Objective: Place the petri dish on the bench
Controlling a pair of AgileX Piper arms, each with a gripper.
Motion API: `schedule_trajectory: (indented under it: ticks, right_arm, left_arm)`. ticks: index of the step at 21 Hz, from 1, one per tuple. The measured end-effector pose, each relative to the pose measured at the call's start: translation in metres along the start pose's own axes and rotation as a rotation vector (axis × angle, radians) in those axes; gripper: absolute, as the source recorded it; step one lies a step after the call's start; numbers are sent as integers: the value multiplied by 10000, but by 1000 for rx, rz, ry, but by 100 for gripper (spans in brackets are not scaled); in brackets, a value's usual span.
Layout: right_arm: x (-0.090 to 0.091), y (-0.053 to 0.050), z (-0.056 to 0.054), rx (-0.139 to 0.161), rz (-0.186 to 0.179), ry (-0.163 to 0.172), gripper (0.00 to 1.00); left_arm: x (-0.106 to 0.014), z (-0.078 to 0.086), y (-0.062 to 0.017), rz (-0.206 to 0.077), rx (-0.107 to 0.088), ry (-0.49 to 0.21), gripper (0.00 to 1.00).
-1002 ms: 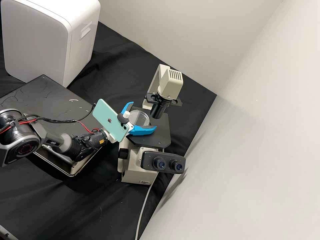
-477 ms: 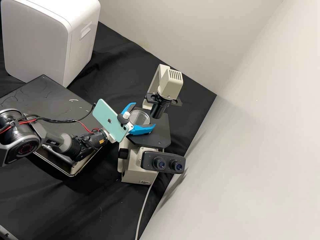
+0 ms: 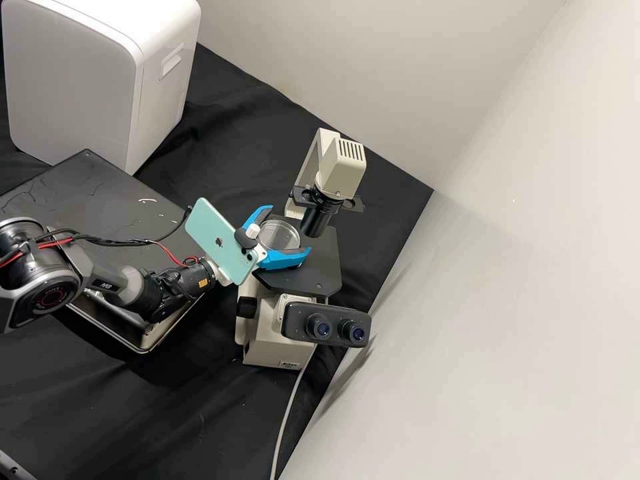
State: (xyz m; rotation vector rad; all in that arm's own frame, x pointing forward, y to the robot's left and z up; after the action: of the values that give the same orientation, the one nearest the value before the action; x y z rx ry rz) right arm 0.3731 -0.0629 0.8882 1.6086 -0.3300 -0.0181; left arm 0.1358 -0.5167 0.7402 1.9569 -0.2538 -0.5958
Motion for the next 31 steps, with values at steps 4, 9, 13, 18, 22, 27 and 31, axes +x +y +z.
schedule_trajectory:
  ticks: [4,9,13,18,22,27,31]
  right_arm:
    - [-16,-4,4,10,0,0,0]
    - [-138,12,-15,30,-2,-3,0]
    - [-300,53,-90,65,-13,15,0]
    - [-525,65,-207,69,-33,44,0]
    - [-697,0,-338,62,-67,81,0]
    - [-875,-28,-538,58,-74,165,0]
    - [-958,0,-676,59,-58,232,0]
  left_arm:
    - [0,0,0,0,0,0,100]
    - [0,0,0,0,0,0,100]
    - [0,0,0,0,0,0,100]
    - [6,-3,-17,-8,-2,3,100]
    - [6,-3,-17,-8,-2,3,100]
    - [4,15,-23,-12,-3,-8,100]
    - [4,15,-23,-12,-3,-8,100]
